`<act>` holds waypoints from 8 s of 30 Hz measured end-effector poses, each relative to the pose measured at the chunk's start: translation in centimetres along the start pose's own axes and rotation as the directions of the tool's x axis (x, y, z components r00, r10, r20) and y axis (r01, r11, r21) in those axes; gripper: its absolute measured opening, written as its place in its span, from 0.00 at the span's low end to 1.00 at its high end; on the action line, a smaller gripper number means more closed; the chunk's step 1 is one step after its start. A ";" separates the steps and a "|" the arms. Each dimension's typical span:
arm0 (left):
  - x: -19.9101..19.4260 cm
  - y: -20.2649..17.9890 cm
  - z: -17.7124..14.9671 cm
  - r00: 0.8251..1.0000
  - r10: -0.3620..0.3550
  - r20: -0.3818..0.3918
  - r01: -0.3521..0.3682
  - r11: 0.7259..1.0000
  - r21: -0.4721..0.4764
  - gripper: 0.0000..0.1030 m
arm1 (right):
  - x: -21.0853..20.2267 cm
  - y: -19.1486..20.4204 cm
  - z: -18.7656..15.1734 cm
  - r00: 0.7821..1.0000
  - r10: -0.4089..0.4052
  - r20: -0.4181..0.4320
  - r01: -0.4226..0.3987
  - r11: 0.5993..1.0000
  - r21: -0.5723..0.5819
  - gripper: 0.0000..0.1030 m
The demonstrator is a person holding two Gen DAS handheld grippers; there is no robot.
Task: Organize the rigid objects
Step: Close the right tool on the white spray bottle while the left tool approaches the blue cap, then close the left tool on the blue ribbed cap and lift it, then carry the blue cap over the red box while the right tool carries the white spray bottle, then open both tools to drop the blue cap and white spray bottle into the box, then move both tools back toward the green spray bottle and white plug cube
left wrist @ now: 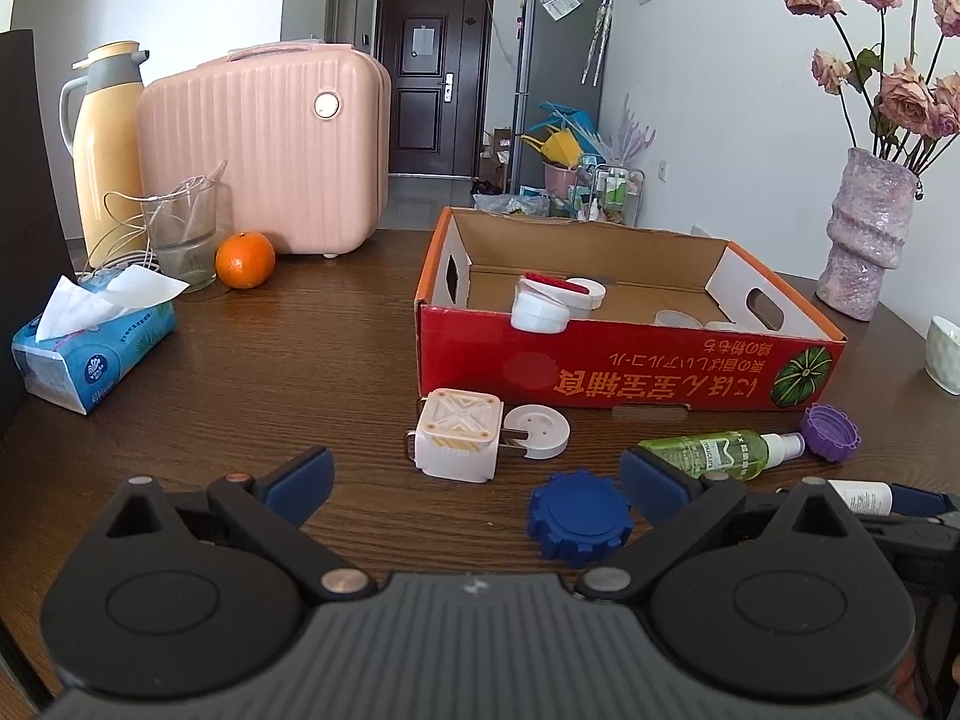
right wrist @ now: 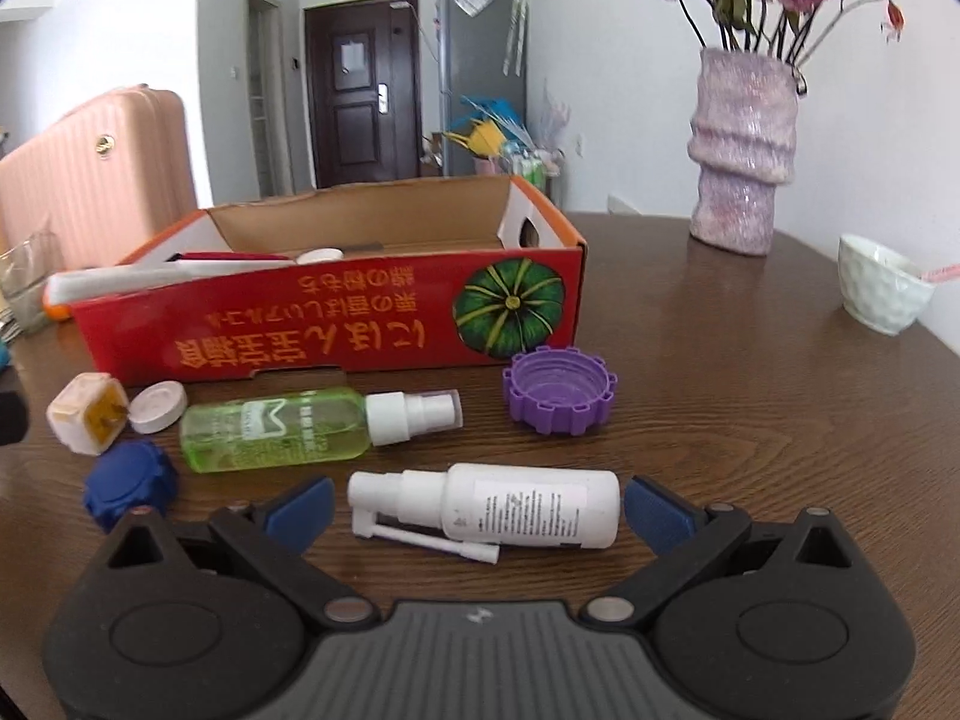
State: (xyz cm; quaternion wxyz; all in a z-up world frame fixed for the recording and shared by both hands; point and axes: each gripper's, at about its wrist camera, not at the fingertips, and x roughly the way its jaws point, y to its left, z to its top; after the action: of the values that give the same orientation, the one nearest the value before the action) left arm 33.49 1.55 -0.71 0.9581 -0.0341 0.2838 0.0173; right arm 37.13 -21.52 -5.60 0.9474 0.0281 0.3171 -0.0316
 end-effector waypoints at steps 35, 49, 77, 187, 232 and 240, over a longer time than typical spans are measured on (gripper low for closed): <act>1.0 -1.0 -1.0 0.999 -0.012 -0.039 0.013 0.999 0.035 1.00 | -5.2 -2.8 0.7 0.975 0.096 0.200 -0.099 0.995 0.001 0.95; 3.9 -3.5 -2.1 0.993 -0.006 -0.118 0.013 0.998 0.063 1.00 | -6.4 -3.5 0.6 0.959 0.137 0.249 -0.138 0.990 -0.014 0.95; 3.2 -5.2 -1.4 0.996 -0.045 -0.080 0.054 0.993 0.109 0.52 | -6.4 -2.6 0.1 0.958 0.155 0.242 -0.148 0.988 -0.049 0.95; 14.3 -5.5 12.7 0.994 0.046 0.101 -0.041 0.998 -0.054 0.52 | 9.5 2.0 14.1 0.940 0.178 0.291 -0.150 0.982 -0.115 0.95; 14.1 -4.4 13.0 0.986 0.135 0.103 -0.129 0.990 -0.061 1.00 | 10.7 2.1 14.4 0.965 0.150 0.214 -0.123 0.983 -0.134 1.00; 13.7 -4.5 12.9 0.987 0.125 0.105 -0.119 0.991 -0.060 1.00 | 10.1 1.9 14.4 0.962 0.150 0.226 -0.125 0.985 -0.122 1.00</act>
State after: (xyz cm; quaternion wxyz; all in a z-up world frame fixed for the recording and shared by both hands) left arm 52.18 -1.77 2.85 0.9680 -0.0416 0.2322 0.0853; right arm 53.94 -21.06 -0.18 0.9783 -0.0043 0.2016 0.0483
